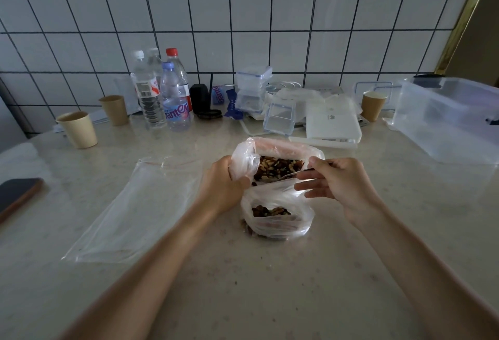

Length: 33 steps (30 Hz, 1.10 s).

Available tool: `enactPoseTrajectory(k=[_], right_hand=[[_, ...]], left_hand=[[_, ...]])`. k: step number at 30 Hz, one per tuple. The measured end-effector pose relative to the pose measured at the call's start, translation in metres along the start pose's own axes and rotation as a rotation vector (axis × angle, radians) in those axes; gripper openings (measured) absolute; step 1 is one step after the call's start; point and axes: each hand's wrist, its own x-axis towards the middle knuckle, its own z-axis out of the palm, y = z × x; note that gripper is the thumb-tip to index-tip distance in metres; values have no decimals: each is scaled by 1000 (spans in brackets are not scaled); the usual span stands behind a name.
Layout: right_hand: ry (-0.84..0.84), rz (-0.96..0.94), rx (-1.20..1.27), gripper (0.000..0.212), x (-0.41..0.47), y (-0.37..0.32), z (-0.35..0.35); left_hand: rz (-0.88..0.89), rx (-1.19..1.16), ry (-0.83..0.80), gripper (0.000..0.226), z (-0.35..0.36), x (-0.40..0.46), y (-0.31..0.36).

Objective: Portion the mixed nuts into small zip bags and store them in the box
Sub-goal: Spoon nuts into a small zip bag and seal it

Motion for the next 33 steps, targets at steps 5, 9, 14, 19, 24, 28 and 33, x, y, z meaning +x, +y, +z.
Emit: enactPoseTrajectory(k=[5,9,14,19,24,28,33], right_hand=[[34,-12,25,27,-1,6,9],[87,-143,-97,24,3,12,16],[77,-193,-195,19,6,18,17],[50,-168,-151,18,5,15,16],[38,-127,-51,21,2,6,12],[56,-92,26,17,1,-1,8],[84,-78,83,17,1,-7,5]], left_hand=[[5,10,-14,31,0,-4,3],[8,-1,-26,26,-1,-5,6],[3,-27,-51,28,-2,-6,6],[-1,-85,-35,22,-2,-8,8],[-18,-170,-15,26,-3,-8,12],[-36,-246,17,45,-4,-11,17],[-22,-257,12,36,-7,-11,16]])
